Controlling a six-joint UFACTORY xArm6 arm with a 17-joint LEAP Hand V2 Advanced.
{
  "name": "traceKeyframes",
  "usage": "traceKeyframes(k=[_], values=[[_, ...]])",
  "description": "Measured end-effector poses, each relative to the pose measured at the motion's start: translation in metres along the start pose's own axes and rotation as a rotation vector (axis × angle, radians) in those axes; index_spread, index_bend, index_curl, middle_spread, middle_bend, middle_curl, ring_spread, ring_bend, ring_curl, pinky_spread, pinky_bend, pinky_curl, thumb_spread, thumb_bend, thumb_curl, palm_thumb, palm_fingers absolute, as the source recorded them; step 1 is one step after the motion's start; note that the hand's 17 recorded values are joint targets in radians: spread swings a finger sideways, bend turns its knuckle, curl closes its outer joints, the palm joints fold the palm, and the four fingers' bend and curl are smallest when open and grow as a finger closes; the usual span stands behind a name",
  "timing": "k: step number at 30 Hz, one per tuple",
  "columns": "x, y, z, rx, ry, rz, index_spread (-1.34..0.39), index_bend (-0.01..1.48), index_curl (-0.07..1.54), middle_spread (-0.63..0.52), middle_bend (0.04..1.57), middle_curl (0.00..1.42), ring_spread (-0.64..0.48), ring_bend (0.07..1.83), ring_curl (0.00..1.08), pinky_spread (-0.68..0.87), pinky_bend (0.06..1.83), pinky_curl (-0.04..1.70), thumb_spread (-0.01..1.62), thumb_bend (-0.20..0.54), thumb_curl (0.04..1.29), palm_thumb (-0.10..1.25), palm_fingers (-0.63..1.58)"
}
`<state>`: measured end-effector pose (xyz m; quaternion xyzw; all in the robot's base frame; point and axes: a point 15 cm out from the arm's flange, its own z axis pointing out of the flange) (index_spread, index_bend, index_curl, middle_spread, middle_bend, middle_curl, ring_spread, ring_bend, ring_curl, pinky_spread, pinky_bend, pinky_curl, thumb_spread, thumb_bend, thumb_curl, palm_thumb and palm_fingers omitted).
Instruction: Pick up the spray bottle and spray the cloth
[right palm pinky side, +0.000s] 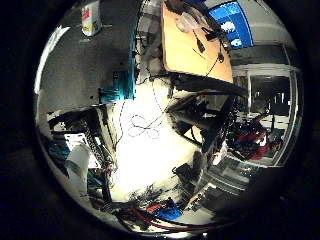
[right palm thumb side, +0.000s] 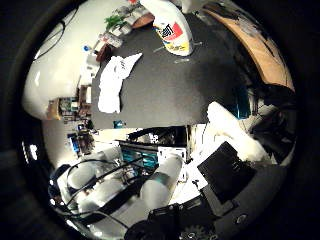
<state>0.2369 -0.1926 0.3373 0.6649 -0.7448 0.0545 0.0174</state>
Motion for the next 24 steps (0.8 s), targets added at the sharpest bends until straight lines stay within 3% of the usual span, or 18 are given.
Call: traceKeyframes(k=[18,24], values=[[-0.003,-0.001,0.000,0.002,-0.003,-0.010,-0.44,0.18,0.32,0.06,0.19,0.29,0.29,0.20,0.24,0.63,0.59,0.23,0.97,-0.020,0.59,0.95,0.26],[-0.016,-0.010,-0.007,0.058,-0.054,-0.007,-0.44,0.17,0.32,0.06,0.19,0.29,0.29,0.21,0.24,0.63,0.59,0.23,1.00,-0.031,0.57,0.87,0.27]])
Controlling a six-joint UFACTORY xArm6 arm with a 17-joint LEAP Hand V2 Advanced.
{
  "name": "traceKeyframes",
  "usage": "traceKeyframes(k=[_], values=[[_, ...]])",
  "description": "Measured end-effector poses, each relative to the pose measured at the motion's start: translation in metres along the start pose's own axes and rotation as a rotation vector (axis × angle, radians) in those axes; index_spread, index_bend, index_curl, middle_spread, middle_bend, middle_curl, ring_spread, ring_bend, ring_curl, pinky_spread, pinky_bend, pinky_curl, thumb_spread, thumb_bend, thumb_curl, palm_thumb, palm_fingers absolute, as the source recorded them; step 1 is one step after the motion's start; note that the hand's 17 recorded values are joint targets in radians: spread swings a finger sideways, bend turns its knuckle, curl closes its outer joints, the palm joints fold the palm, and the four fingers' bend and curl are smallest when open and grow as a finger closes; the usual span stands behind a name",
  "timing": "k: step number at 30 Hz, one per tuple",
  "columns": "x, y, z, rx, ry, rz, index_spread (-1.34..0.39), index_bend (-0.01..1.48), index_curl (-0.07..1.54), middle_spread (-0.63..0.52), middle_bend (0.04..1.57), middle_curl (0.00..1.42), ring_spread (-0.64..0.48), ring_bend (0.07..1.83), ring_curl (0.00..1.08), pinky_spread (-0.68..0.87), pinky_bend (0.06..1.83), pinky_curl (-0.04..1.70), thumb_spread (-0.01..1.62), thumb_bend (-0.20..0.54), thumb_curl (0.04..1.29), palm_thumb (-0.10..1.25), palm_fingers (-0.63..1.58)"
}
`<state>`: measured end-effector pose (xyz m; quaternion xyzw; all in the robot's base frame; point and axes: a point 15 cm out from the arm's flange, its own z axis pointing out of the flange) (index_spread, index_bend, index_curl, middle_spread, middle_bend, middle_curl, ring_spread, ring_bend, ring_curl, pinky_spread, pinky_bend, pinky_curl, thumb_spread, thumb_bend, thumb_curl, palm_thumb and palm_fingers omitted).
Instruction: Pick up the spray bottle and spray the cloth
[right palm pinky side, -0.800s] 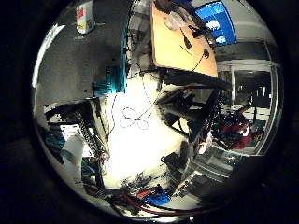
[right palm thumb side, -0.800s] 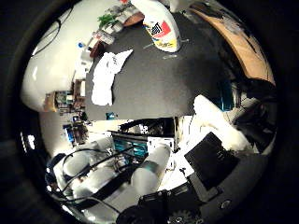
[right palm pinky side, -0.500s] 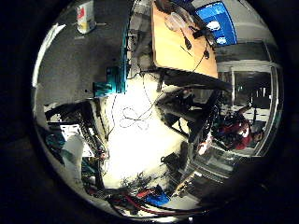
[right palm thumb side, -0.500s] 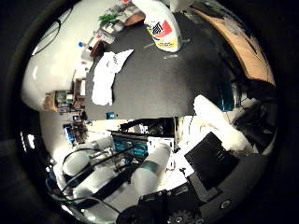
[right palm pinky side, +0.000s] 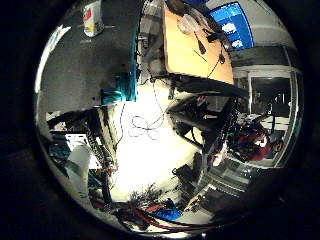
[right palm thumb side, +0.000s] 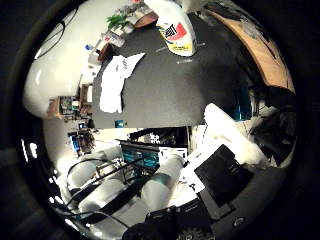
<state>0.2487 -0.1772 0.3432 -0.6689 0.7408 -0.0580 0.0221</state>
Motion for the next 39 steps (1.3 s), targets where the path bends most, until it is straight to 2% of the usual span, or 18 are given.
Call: traceKeyframes(k=[9,19,23,32,39], values=[[-0.023,-0.038,-0.030,0.179,-0.122,0.033,-0.44,0.17,0.30,0.05,0.19,0.29,0.28,0.22,0.24,0.64,0.64,0.23,1.00,-0.036,0.51,0.73,0.29],[-0.036,-0.088,-0.077,0.476,-0.328,0.075,-0.40,0.16,0.28,0.10,0.19,0.30,0.29,0.27,0.25,0.65,0.71,0.24,1.01,-0.044,0.42,0.45,0.24],[-0.021,-0.102,-0.085,0.594,-0.406,0.093,-0.34,0.16,0.27,0.13,0.20,0.31,0.30,0.28,0.25,0.64,0.74,0.24,1.00,-0.043,0.38,0.33,0.21],[0.051,-0.110,-0.064,0.734,-0.505,0.227,-0.24,0.16,0.26,0.18,0.20,0.32,0.31,0.31,0.25,0.63,0.79,0.24,0.96,-0.036,0.34,0.22,0.17],[0.076,-0.117,-0.022,0.760,-0.649,0.302,-0.19,0.16,0.27,0.21,0.19,0.32,0.31,0.32,0.25,0.63,0.81,0.24,0.95,-0.031,0.33,0.20,0.14]])
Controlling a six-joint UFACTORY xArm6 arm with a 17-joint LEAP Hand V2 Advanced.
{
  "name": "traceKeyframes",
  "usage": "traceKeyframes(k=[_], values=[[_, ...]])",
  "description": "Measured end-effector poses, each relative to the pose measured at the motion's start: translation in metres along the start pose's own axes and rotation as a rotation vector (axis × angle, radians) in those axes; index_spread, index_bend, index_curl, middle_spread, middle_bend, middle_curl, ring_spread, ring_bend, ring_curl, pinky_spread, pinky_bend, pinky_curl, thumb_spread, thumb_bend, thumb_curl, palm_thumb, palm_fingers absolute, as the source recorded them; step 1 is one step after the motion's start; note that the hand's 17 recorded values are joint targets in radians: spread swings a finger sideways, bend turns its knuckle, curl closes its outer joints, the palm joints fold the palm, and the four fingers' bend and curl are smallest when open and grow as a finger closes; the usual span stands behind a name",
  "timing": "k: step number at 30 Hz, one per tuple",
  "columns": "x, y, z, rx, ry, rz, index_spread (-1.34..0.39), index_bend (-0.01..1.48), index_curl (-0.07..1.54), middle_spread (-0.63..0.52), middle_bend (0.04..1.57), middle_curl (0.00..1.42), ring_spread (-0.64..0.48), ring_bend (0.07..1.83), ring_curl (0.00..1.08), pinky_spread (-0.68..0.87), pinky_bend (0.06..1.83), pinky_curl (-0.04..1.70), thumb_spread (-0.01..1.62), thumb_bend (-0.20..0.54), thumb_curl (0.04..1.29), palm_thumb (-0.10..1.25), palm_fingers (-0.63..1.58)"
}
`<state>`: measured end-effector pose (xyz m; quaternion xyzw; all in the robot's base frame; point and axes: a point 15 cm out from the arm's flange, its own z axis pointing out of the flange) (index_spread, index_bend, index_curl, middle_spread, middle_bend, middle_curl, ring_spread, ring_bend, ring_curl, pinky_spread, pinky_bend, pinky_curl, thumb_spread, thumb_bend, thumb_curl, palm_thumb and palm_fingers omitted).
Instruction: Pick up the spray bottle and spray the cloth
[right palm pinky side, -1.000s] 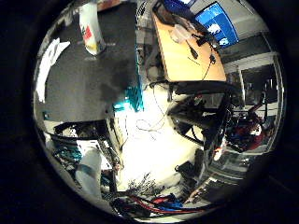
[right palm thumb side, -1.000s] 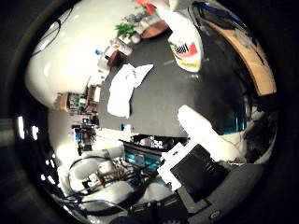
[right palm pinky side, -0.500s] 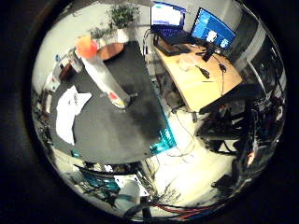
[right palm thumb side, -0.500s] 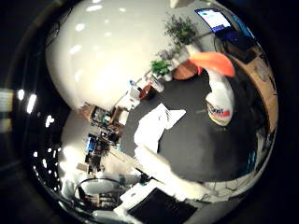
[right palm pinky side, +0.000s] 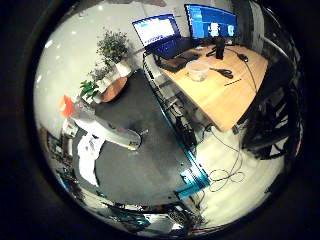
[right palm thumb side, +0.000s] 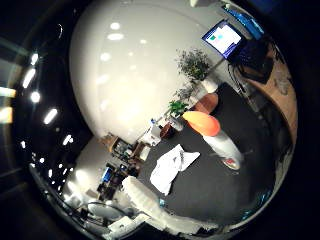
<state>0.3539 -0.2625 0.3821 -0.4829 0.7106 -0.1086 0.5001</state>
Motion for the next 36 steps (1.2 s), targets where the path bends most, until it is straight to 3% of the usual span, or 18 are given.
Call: traceKeyframes(k=[5,18,36], values=[[0.010,0.018,0.019,-0.028,-0.075,0.046,-0.16,0.16,0.27,0.22,0.20,0.32,0.32,0.31,0.25,0.62,0.80,0.23,0.97,-0.029,0.33,0.21,0.12],[-0.017,0.045,0.098,-0.149,-0.222,0.019,-0.12,0.16,0.29,0.23,0.19,0.31,0.33,0.29,0.25,0.61,0.79,0.23,0.99,-0.027,0.34,0.26,0.09],[-0.036,0.052,0.146,-0.190,-0.292,0.043,-0.10,0.17,0.29,0.23,0.19,0.31,0.33,0.30,0.25,0.62,0.76,0.23,1.00,-0.028,0.36,0.33,0.10]])
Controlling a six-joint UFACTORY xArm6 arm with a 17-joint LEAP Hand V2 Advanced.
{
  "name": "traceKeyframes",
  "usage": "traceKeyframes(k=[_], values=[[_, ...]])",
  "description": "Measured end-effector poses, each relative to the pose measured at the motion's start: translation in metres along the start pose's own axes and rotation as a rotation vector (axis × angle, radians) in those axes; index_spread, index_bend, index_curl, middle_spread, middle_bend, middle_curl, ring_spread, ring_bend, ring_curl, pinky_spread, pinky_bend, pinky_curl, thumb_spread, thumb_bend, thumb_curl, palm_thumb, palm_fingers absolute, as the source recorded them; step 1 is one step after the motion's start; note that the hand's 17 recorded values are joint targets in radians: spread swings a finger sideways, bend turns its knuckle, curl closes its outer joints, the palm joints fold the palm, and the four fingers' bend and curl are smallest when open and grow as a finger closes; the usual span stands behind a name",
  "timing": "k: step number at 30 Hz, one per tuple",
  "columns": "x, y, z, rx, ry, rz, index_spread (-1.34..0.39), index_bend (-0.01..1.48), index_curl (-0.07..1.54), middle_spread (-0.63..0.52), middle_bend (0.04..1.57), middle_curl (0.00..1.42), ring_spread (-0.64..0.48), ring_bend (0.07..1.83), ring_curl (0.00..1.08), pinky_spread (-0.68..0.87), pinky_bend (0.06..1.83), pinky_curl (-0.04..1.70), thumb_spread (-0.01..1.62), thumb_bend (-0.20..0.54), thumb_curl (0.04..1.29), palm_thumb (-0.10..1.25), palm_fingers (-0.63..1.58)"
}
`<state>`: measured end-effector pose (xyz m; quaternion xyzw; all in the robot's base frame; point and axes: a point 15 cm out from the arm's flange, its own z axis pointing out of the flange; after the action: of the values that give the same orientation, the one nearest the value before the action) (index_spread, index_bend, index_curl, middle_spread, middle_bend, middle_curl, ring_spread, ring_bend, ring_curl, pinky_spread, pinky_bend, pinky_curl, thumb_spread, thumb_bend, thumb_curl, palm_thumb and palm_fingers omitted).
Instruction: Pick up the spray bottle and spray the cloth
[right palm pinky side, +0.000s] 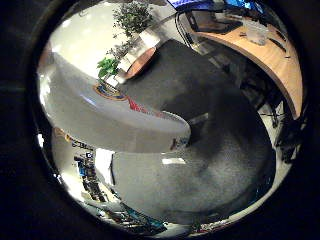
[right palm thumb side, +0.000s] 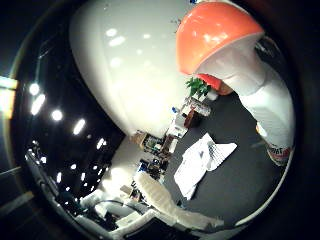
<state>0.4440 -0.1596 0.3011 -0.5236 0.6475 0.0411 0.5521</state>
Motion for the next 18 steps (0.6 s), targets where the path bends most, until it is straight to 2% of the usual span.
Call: traceKeyframes(k=[9,11,13,15,17,18], values=[[-0.005,-0.003,0.018,-0.008,-0.009,0.001,-0.11,0.16,0.28,0.22,0.21,0.32,0.31,0.35,0.26,0.63,0.78,0.22,1.01,-0.020,0.38,0.40,0.21],[-0.002,-0.002,0.020,-0.007,-0.014,0.012,-0.14,0.13,0.26,0.15,0.24,0.33,0.25,0.54,0.30,0.62,0.79,0.21,1.02,-0.013,0.39,0.47,0.39],[-0.002,-0.004,0.023,0.004,-0.025,0.022,-0.18,0.12,0.24,0.06,0.30,0.35,0.09,0.73,0.34,0.57,0.81,0.21,1.02,-0.008,0.41,0.55,0.52],[-0.001,-0.004,0.027,0.011,-0.036,0.035,-0.26,0.12,0.22,-0.08,0.40,0.38,-0.10,0.90,0.39,0.31,0.89,0.21,1.02,0.000,0.44,0.63,0.77],[0.000,-0.003,0.030,0.007,-0.042,0.043,-0.34,0.11,0.18,-0.23,0.48,0.42,-0.28,1.02,0.42,-0.13,1.09,0.25,0.99,-0.005,0.47,0.73,0.95],[0.000,-0.002,0.031,0.005,-0.043,0.044,-0.37,0.12,0.18,-0.27,0.49,0.43,-0.32,1.05,0.44,-0.26,1.15,0.28,0.96,-0.006,0.48,0.76,0.97]])
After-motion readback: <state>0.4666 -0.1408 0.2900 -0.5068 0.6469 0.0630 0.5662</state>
